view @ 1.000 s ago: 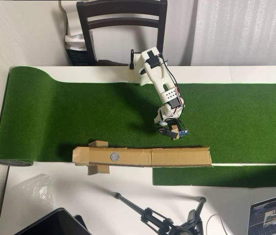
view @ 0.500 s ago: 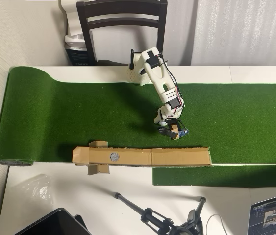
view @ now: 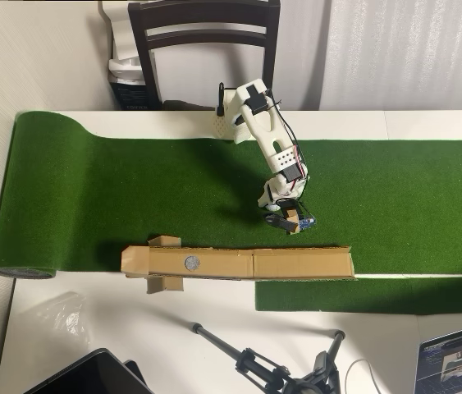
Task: Pick up the golf ball and place it on the gray mark at the back.
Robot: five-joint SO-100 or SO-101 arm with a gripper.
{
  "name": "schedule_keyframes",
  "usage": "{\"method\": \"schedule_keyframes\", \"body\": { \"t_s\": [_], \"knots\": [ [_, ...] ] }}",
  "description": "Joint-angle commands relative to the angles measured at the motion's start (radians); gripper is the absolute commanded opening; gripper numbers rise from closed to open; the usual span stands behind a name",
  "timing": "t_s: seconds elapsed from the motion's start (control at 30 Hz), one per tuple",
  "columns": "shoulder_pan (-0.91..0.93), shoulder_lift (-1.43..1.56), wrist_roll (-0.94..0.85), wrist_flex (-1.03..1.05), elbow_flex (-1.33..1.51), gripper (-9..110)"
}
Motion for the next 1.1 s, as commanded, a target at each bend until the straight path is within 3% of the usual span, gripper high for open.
{"method": "schedule_keyframes", "body": {
  "t_s": [0.0, 0.5, 1.07],
  "knots": [
    [0.029, 0.106, 0.002, 0.015, -0.078, 30],
    [0.094, 0.106, -0.003, 0.146, -0.376, 30],
    [0.285, 0.107, -0.061, 0.209, -0.660, 30]
  ]
}}
